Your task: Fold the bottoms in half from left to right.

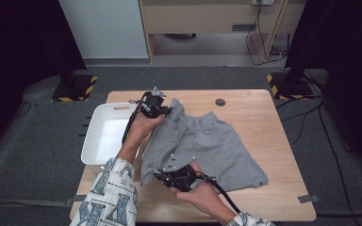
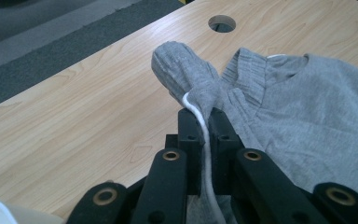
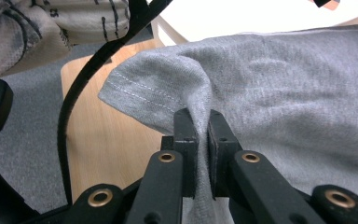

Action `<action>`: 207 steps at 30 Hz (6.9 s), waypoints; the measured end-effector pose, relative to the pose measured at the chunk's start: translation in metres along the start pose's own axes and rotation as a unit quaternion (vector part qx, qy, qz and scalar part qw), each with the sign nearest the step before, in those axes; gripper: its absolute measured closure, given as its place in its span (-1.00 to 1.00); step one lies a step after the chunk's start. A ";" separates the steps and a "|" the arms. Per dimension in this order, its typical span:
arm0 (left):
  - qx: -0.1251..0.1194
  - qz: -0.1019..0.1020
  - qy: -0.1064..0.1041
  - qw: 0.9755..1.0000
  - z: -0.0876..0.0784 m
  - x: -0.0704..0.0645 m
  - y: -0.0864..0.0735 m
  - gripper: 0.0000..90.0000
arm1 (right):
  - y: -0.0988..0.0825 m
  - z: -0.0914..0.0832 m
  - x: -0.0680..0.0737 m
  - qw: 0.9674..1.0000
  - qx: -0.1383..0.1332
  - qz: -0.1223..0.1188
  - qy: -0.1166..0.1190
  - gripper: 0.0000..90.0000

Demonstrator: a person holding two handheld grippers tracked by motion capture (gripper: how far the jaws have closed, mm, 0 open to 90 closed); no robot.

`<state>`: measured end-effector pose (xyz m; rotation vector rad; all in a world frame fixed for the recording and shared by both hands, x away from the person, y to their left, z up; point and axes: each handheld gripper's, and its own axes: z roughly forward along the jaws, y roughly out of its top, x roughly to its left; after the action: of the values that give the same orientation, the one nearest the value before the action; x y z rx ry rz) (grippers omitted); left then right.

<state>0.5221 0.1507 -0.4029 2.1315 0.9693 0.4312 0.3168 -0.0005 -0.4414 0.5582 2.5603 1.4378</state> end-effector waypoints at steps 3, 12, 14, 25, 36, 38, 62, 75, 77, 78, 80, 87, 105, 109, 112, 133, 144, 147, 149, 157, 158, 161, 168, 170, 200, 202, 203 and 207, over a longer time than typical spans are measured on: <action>-0.002 -0.006 -0.005 1.000 -0.003 0.004 -0.001 0.90 | 0.005 0.002 0.002 1.000 -0.003 0.000 0.002 0.90; -0.006 -0.011 -0.011 1.000 -0.012 0.015 0.000 0.90 | 0.016 0.007 0.002 1.000 -0.006 0.000 0.003 0.90; -0.008 -0.011 -0.012 1.000 -0.016 0.016 0.001 0.90 | 0.018 0.008 0.003 1.000 -0.008 0.001 0.004 0.90; -0.010 -0.009 -0.027 1.000 -0.021 0.024 0.001 0.90 | 0.026 0.013 0.008 1.000 -0.009 0.001 0.003 0.90; -0.011 -0.013 -0.029 0.999 -0.034 0.034 -0.005 0.90 | 0.037 0.021 0.016 1.000 -0.017 0.001 0.008 0.90; -0.011 -0.015 -0.026 0.999 -0.038 0.038 -0.007 0.90 | 0.040 0.024 0.018 1.000 -0.018 -0.001 0.009 0.90; -0.021 -0.026 -0.016 0.999 -0.042 0.040 0.006 0.90 | 0.059 0.005 0.008 0.998 -0.056 0.004 -0.006 0.90; -0.033 -0.026 -0.014 0.999 -0.033 0.030 0.023 0.90 | 0.056 -0.019 -0.006 0.997 -0.074 0.019 -0.020 0.90; -0.034 -0.029 -0.013 0.999 -0.033 0.032 0.024 0.91 | 0.057 -0.019 -0.006 0.997 -0.074 0.019 -0.019 0.90; -0.036 -0.030 -0.012 0.999 -0.034 0.034 0.025 0.90 | 0.058 -0.020 -0.005 0.997 -0.075 0.019 -0.018 0.90; -0.042 -0.035 -0.017 0.998 -0.034 0.038 0.024 0.91 | 0.061 -0.020 -0.004 0.996 -0.080 0.018 -0.019 0.90; -0.047 -0.038 -0.019 0.998 -0.036 0.046 0.031 0.91 | 0.070 -0.022 -0.006 0.996 -0.088 0.021 -0.021 0.90; -0.029 -0.015 -0.021 0.999 -0.001 0.020 0.060 0.91 | 0.059 -0.052 -0.031 0.994 -0.091 0.036 -0.046 0.90; -0.025 -0.013 -0.021 0.999 0.010 0.011 0.063 0.91 | 0.052 -0.062 -0.035 0.994 -0.090 0.037 -0.053 0.90; -0.020 -0.011 -0.020 1.000 0.016 0.006 0.064 0.91 | 0.045 -0.069 -0.039 0.993 -0.091 0.041 -0.058 0.90; 0.003 -0.009 -0.024 1.000 0.055 -0.016 0.062 0.91 | -0.004 -0.079 -0.051 0.994 -0.062 0.063 -0.070 0.90; 0.016 -0.012 -0.025 0.999 0.073 -0.023 0.059 0.91 | -0.021 -0.082 -0.056 0.994 -0.048 0.072 -0.074 0.90; 0.022 -0.013 -0.027 0.999 0.078 -0.025 0.057 0.91 | -0.026 -0.080 -0.056 0.993 -0.044 0.075 -0.074 0.90; 0.026 -0.010 -0.027 0.999 0.081 -0.027 0.056 0.90 | -0.028 -0.080 -0.056 0.994 -0.042 0.075 -0.074 0.90; 0.034 -0.008 -0.035 0.999 0.089 -0.032 0.052 0.90 | -0.035 -0.080 -0.058 0.993 -0.040 0.082 -0.074 0.89; 0.033 -0.009 -0.038 0.999 0.090 -0.034 0.052 0.90 | -0.035 -0.081 -0.059 0.993 -0.040 0.082 -0.075 0.89; 0.033 -0.009 -0.040 0.999 0.093 -0.037 0.052 0.90 | -0.038 -0.081 -0.060 0.993 -0.038 0.084 -0.077 0.89; 0.036 -0.008 -0.042 0.998 0.097 -0.041 0.053 0.90 | -0.043 -0.083 -0.062 0.992 -0.035 0.089 -0.079 0.89; 0.036 -0.009 -0.042 0.998 0.097 -0.041 0.053 0.90 | -0.043 -0.083 -0.062 0.992 -0.035 0.088 -0.079 0.89; -0.010 -0.001 -0.084 0.996 0.071 -0.074 0.044 0.64 | -0.107 -0.108 -0.077 0.984 0.011 0.127 -0.121 0.87; -0.016 0.000 -0.083 0.996 0.068 -0.076 0.041 0.62 | -0.111 -0.109 -0.078 0.984 0.013 0.131 -0.123 0.86; -0.019 -0.001 -0.083 0.996 0.066 -0.077 0.040 0.62 | -0.112 -0.109 -0.079 0.983 0.015 0.132 -0.125 0.85; -0.018 0.010 -0.080 0.997 0.061 -0.081 0.031 0.60 | -0.119 -0.110 -0.079 0.982 0.021 0.137 -0.129 0.83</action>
<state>0.5188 0.0458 -0.4206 2.1093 0.8431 0.2818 0.3267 -0.1746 -0.4874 1.0642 2.3832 1.2887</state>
